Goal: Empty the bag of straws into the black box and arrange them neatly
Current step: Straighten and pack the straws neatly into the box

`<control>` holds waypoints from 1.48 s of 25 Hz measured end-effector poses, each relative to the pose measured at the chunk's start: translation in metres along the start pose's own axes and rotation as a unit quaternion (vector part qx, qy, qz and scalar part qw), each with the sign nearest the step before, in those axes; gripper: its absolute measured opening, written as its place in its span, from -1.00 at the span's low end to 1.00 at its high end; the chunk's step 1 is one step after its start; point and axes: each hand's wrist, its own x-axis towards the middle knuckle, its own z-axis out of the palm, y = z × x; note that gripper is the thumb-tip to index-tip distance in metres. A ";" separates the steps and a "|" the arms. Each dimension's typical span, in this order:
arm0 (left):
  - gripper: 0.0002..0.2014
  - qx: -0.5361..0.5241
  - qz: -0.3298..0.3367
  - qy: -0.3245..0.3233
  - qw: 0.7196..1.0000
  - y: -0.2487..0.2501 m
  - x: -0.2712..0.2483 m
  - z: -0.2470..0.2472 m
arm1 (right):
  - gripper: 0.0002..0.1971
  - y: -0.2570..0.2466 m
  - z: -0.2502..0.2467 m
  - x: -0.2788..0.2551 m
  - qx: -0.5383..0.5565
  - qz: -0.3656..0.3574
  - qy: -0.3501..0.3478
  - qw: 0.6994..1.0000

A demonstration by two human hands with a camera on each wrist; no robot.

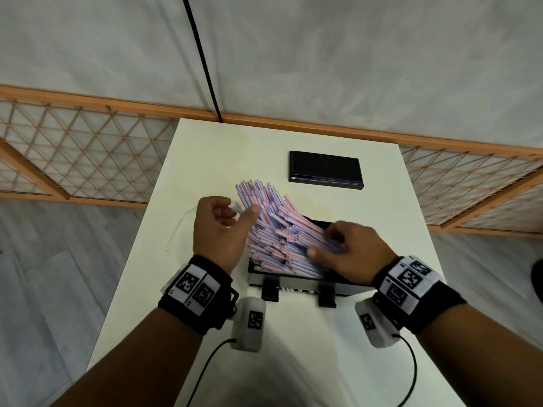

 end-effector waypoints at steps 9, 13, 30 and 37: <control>-0.46 -0.147 -0.121 -0.195 0.962 0.018 0.024 0.032 | 0.21 -0.014 0.060 0.013 0.021 -0.007 0.035 0.999; -0.71 -0.132 -0.045 -0.212 0.967 0.021 0.014 0.030 | 0.07 -0.020 0.060 0.016 0.057 -0.014 0.072 0.996; -0.14 0.097 -0.123 -0.059 0.986 -0.006 -0.012 -0.005 | -0.35 0.011 0.037 -0.014 0.042 -0.071 0.017 0.996; -0.28 0.186 -0.127 -0.064 0.972 -0.003 -0.023 -0.006 | -0.55 0.016 0.039 -0.008 -0.010 -0.086 -0.081 0.993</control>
